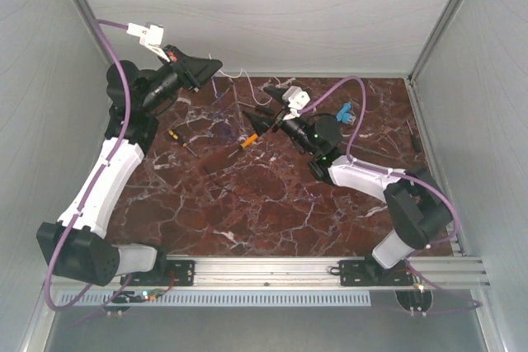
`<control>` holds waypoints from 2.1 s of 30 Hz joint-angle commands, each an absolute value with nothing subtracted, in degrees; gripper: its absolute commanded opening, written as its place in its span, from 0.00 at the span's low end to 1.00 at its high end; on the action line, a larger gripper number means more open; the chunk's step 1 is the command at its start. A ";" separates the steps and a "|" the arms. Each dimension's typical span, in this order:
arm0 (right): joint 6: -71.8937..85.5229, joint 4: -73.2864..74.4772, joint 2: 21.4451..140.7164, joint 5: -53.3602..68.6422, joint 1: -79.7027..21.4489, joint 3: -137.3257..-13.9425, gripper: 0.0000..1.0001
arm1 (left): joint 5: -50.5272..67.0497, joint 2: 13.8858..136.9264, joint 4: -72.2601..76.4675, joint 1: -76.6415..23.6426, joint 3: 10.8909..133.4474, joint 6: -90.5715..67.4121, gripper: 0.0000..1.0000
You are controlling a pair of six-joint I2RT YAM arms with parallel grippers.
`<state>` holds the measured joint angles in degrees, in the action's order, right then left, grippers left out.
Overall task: Zip-tie the wires
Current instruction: Untie the cable at the center of the board.
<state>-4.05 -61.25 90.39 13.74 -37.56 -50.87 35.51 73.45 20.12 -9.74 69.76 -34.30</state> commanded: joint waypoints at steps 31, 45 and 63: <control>-20.80 -37.45 95.41 33.45 -33.86 -62.30 0.61 | 40.71 72.40 25.09 -9.49 69.61 -33.84 0.00; -35.06 -32.57 96.20 26.77 -35.25 -63.37 0.34 | 40.96 72.43 25.48 -9.49 69.48 -34.04 0.00; -19.01 -33.90 84.66 15.96 -36.19 -55.95 0.00 | 15.51 71.11 17.84 -8.73 57.49 -30.17 0.00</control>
<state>-27.81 -32.93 91.98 20.82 -36.01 -57.67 25.61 70.98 18.83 -9.65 61.28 -31.51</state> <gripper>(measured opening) 0.003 0.008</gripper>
